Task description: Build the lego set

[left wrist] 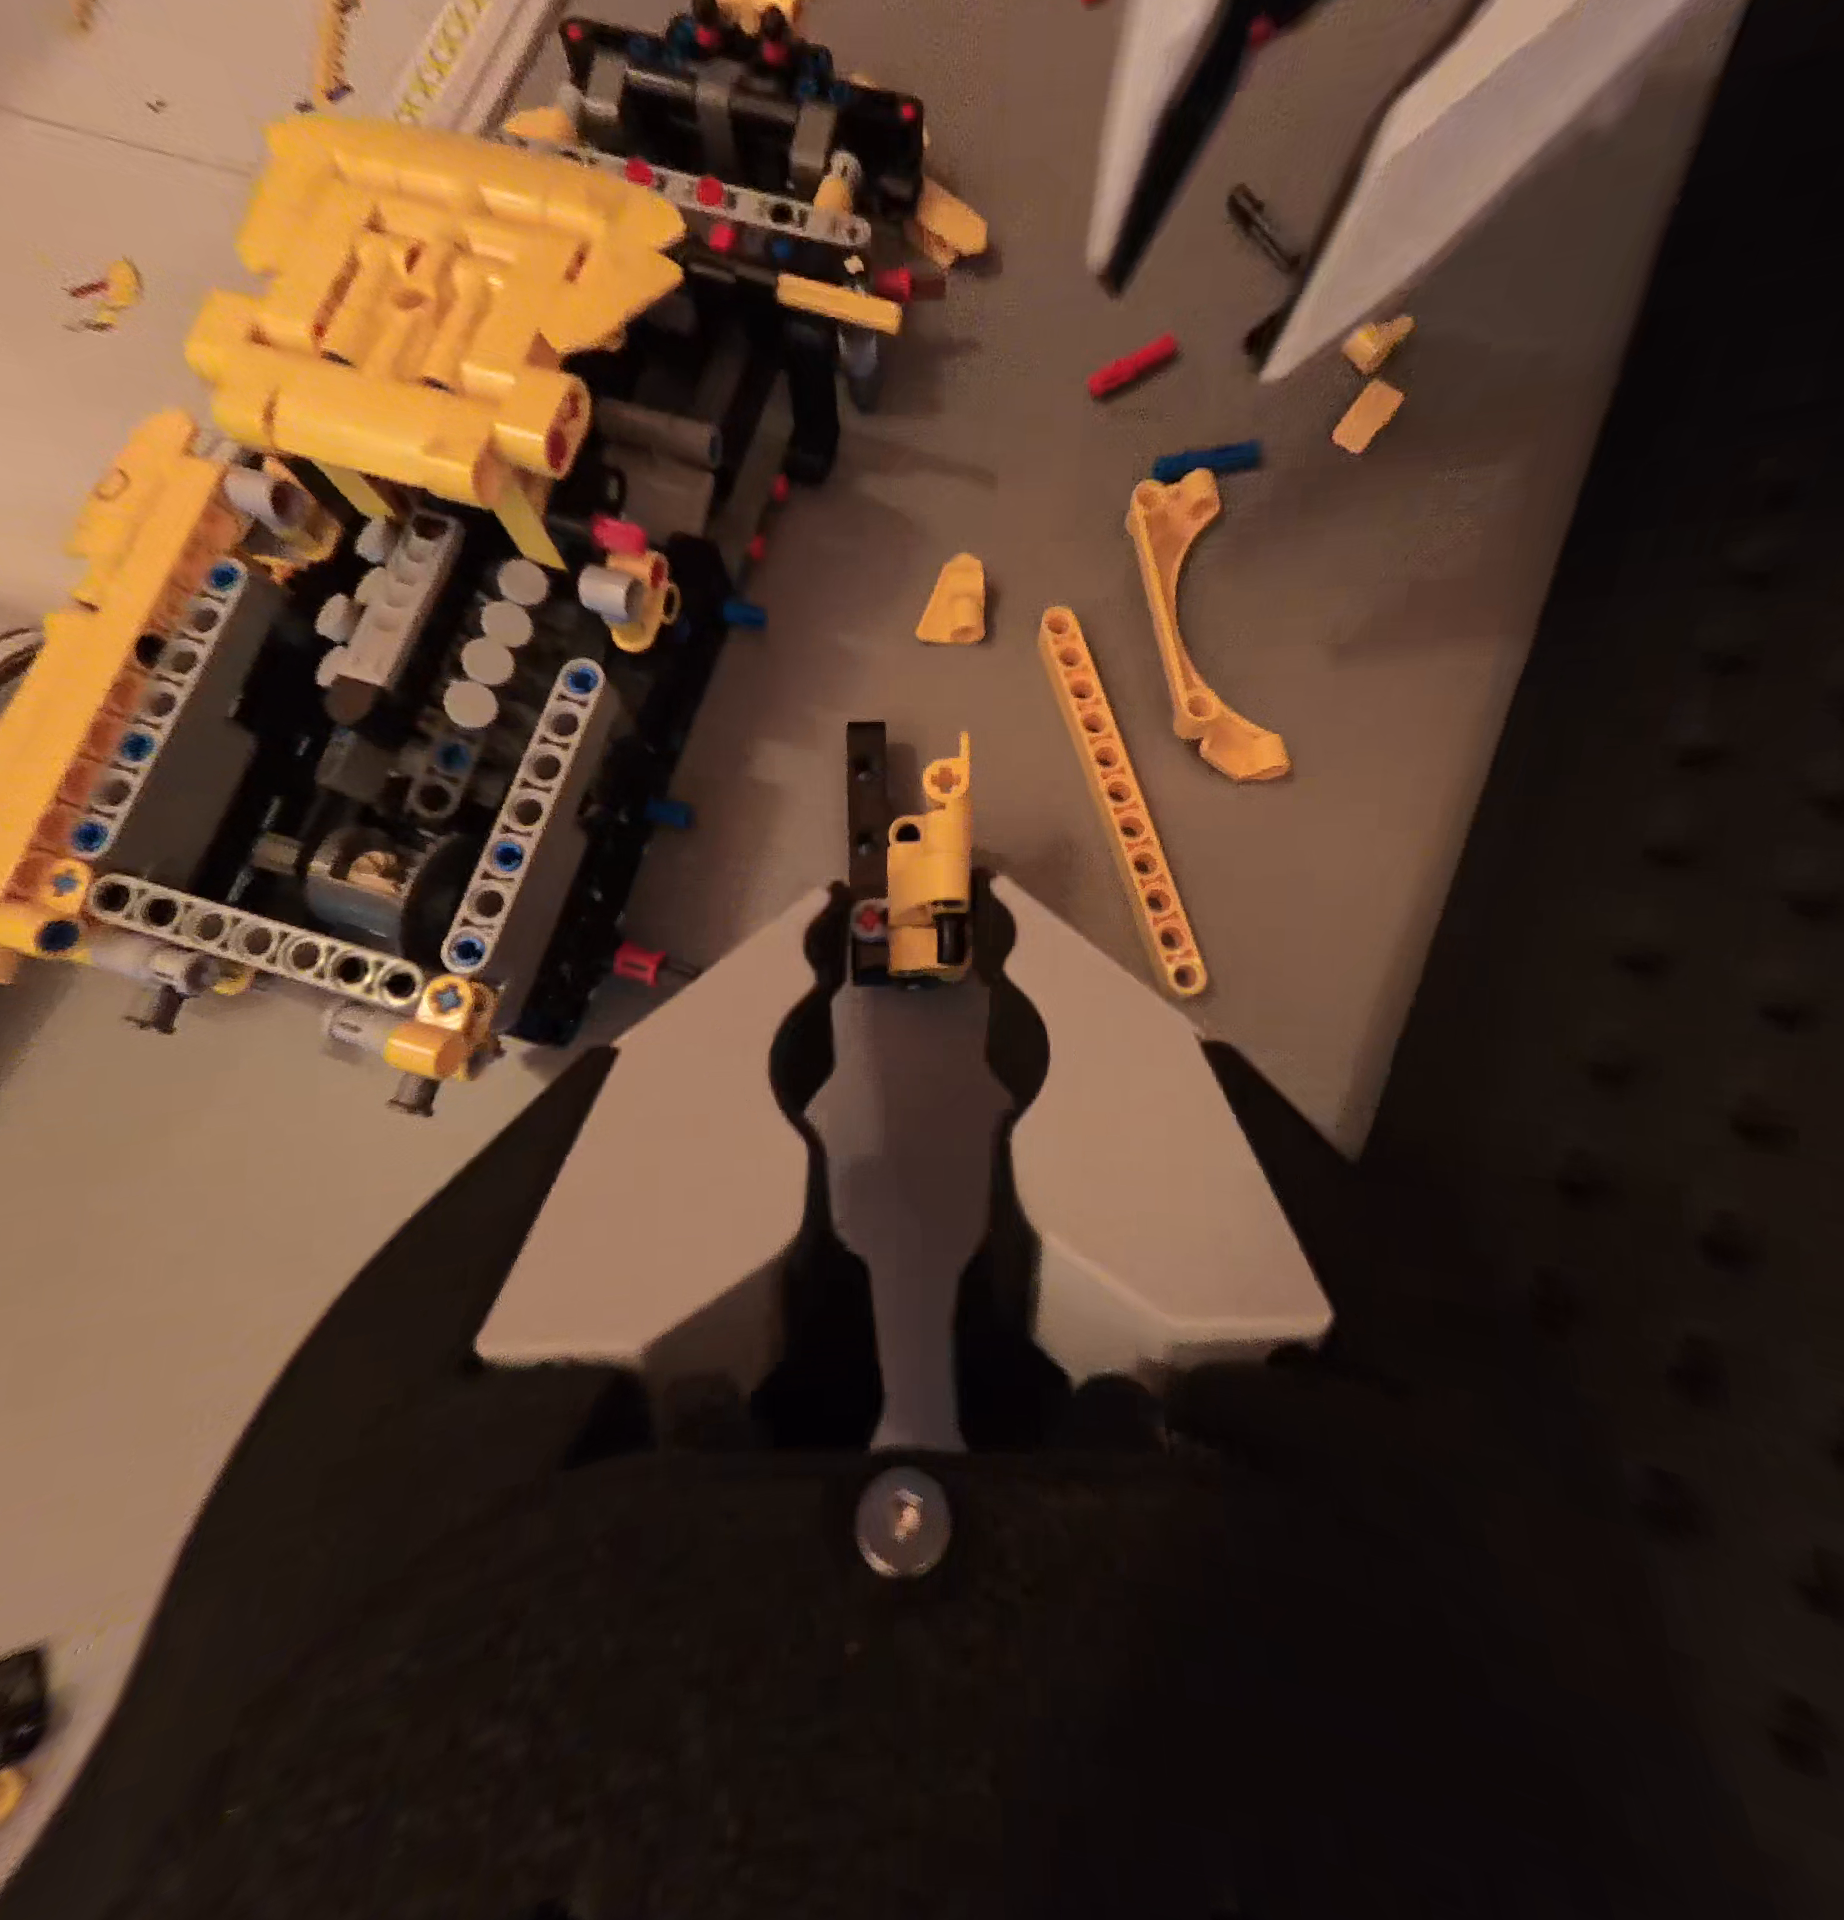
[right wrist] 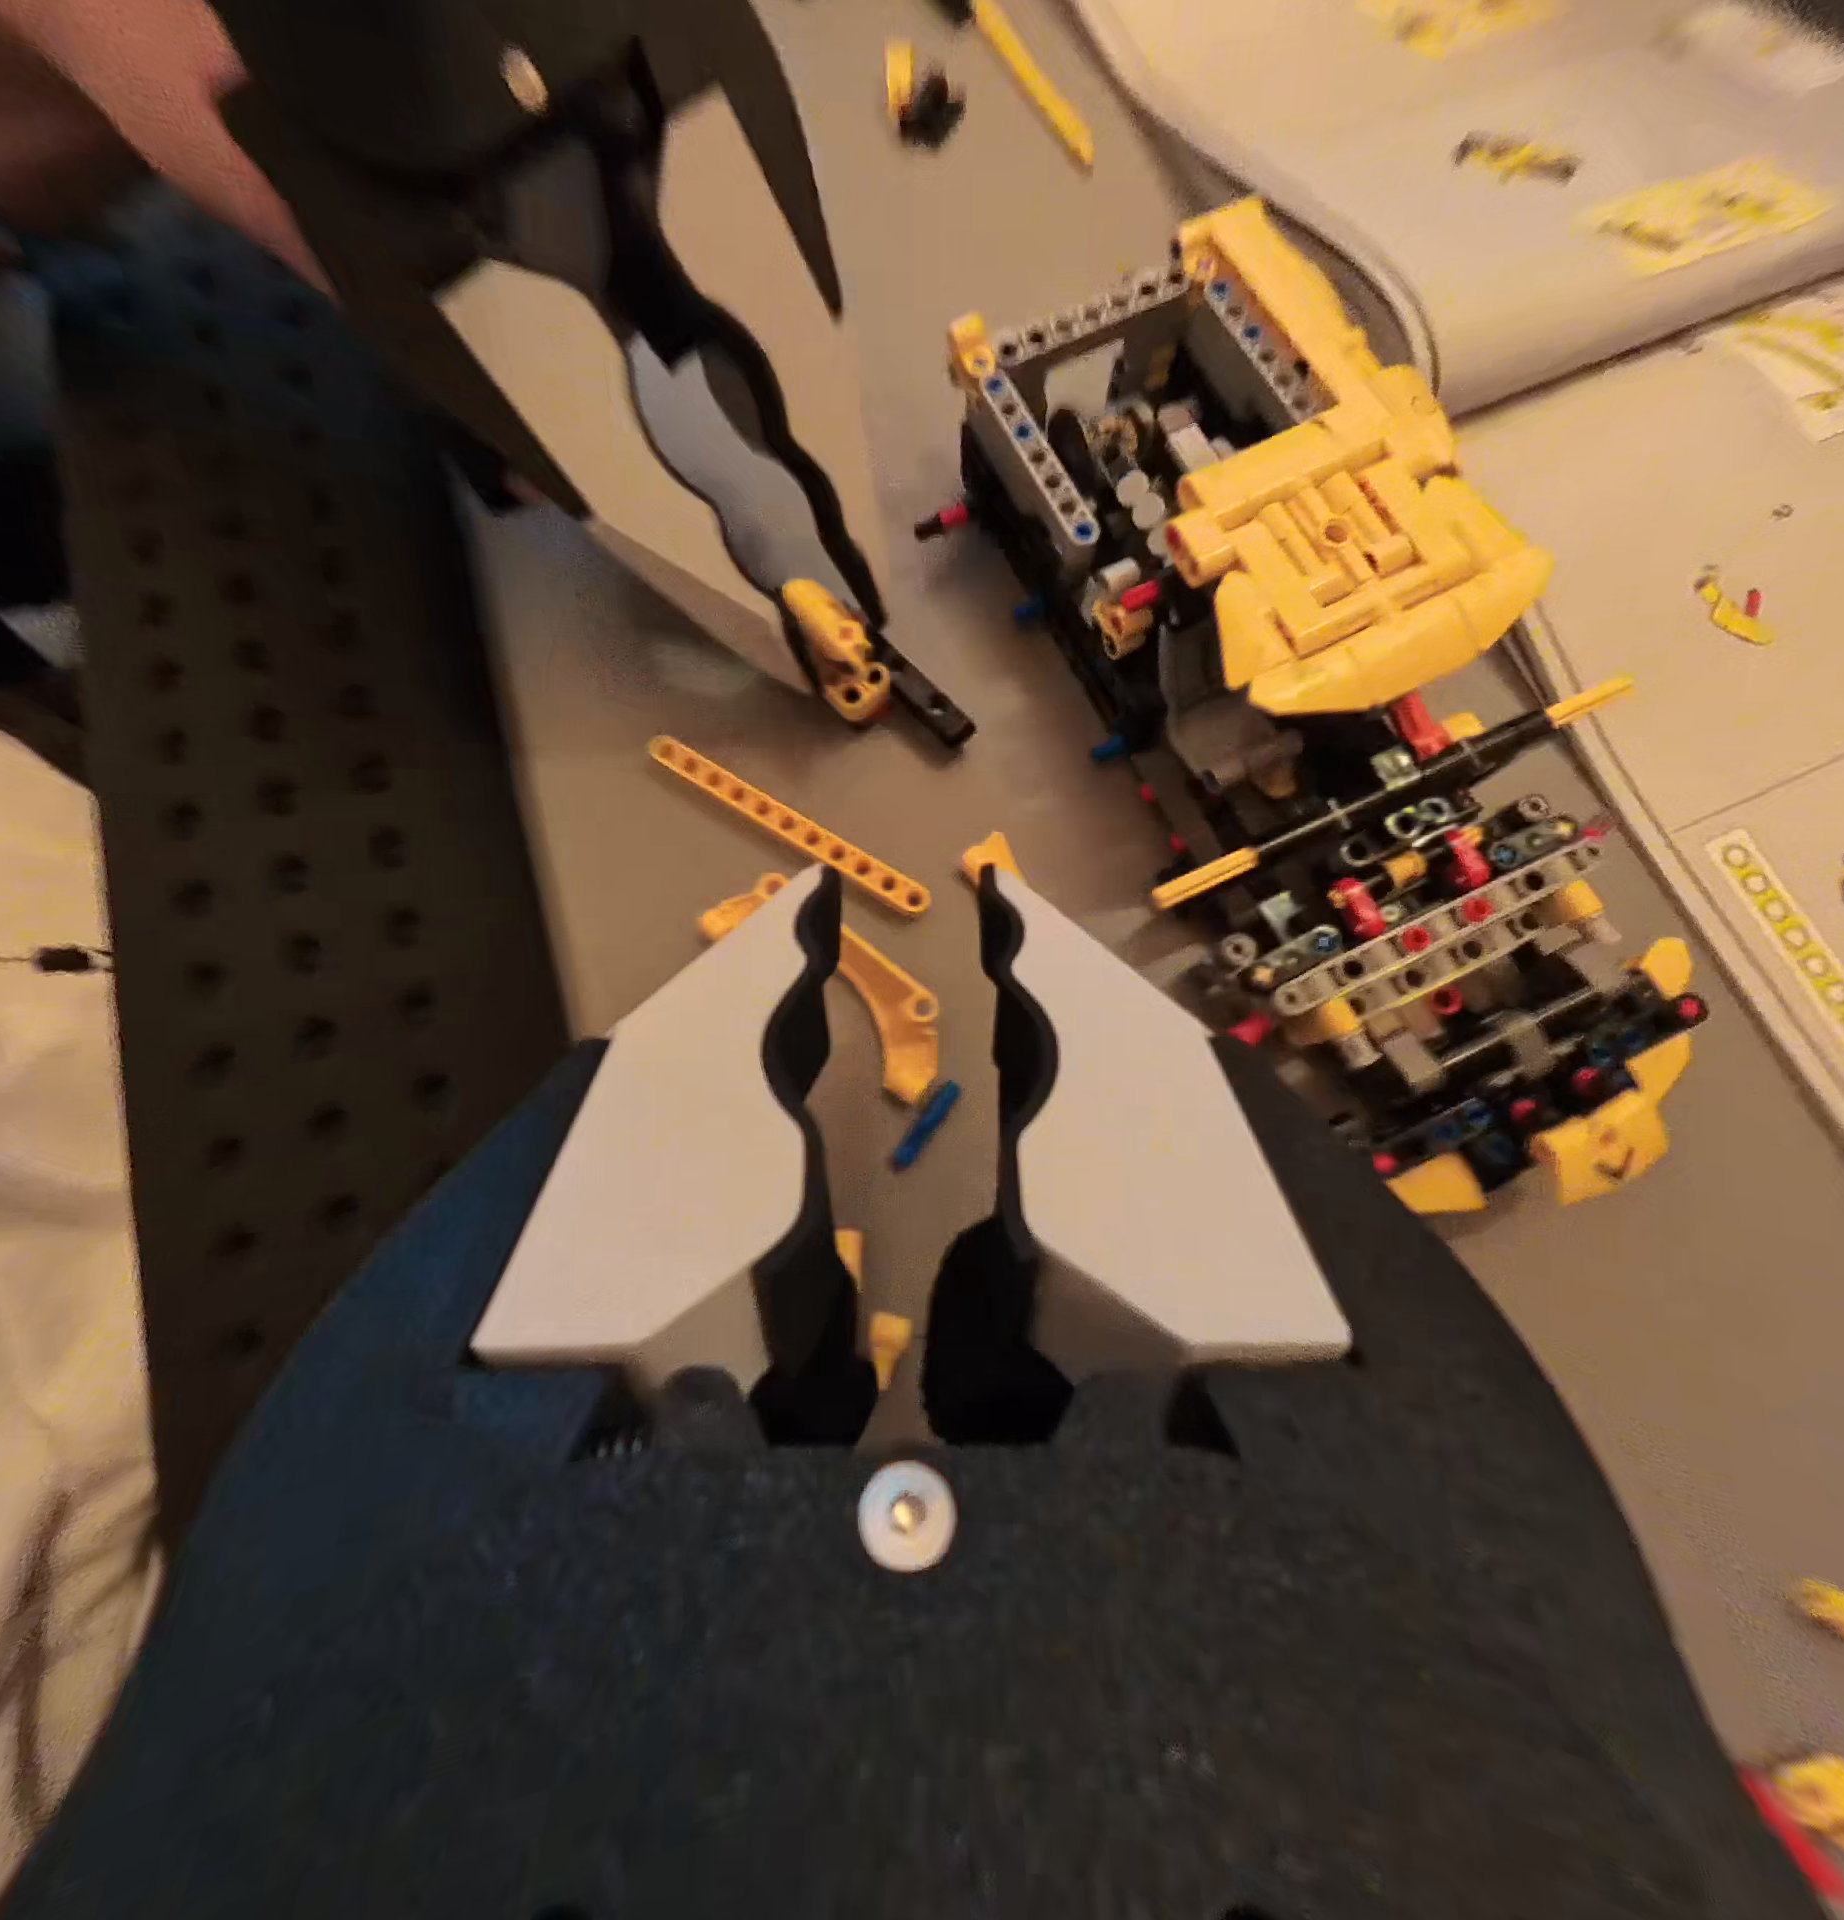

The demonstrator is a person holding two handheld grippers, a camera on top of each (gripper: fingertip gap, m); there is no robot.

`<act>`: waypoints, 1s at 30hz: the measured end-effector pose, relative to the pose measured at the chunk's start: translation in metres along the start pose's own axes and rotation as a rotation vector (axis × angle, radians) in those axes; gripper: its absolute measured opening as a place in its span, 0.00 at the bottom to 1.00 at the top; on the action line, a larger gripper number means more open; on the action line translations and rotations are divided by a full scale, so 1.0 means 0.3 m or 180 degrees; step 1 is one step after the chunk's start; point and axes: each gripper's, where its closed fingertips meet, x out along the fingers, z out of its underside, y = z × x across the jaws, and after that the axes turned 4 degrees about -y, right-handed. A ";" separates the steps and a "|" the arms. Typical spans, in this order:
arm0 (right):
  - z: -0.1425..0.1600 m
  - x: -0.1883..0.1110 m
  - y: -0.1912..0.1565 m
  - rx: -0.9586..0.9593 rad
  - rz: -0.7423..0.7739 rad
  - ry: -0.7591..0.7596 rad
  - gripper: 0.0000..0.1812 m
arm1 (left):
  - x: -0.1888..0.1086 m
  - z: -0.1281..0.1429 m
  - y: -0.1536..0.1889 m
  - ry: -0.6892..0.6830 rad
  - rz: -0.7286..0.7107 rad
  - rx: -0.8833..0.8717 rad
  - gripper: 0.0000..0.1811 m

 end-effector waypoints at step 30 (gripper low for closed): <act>0.077 -0.102 0.104 0.0833 0.0733 0.1246 0.11 | -0.220 0.201 -0.397 -0.0137 -0.0694 -0.0709 0.25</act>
